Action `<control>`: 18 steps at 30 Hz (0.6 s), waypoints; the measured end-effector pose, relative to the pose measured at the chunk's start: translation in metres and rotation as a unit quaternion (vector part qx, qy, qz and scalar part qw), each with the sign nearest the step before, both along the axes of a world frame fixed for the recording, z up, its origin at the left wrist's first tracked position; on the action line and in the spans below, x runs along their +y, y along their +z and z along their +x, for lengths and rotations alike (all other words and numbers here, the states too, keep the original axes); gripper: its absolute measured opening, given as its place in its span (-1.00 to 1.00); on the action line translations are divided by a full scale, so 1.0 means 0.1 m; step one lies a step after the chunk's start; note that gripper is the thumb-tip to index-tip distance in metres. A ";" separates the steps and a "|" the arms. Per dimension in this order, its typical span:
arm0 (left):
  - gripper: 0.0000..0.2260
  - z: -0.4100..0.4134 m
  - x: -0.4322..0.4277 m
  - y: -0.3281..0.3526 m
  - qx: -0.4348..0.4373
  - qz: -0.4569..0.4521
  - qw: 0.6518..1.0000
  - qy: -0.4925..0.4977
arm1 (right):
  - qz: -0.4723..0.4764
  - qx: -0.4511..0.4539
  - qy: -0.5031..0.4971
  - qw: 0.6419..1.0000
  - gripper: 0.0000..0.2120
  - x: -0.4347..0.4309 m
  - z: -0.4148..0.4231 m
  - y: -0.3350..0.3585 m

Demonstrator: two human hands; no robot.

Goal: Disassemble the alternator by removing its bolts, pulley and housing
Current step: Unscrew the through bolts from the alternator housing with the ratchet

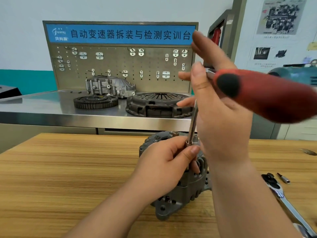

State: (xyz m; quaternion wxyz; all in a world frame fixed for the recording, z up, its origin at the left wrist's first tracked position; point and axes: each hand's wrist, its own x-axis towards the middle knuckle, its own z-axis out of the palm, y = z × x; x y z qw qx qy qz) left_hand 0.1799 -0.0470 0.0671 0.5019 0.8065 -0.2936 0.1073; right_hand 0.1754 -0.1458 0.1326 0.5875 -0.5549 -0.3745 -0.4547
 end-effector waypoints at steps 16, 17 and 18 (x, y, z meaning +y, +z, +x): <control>-0.72 -0.03 0.01 0.01 -0.014 0.014 1.000 0.008 | -0.001 0.033 -0.004 0.999 -0.68 0.01 -0.03 0.02; -0.72 -0.03 0.00 0.01 -0.015 0.014 1.000 0.011 | -0.021 0.010 -0.026 0.999 -0.65 -0.01 -0.03 0.02; -0.73 -0.03 0.00 0.00 -0.015 0.010 1.000 0.013 | -0.029 0.019 -0.019 0.999 -0.64 -0.01 -0.03 0.03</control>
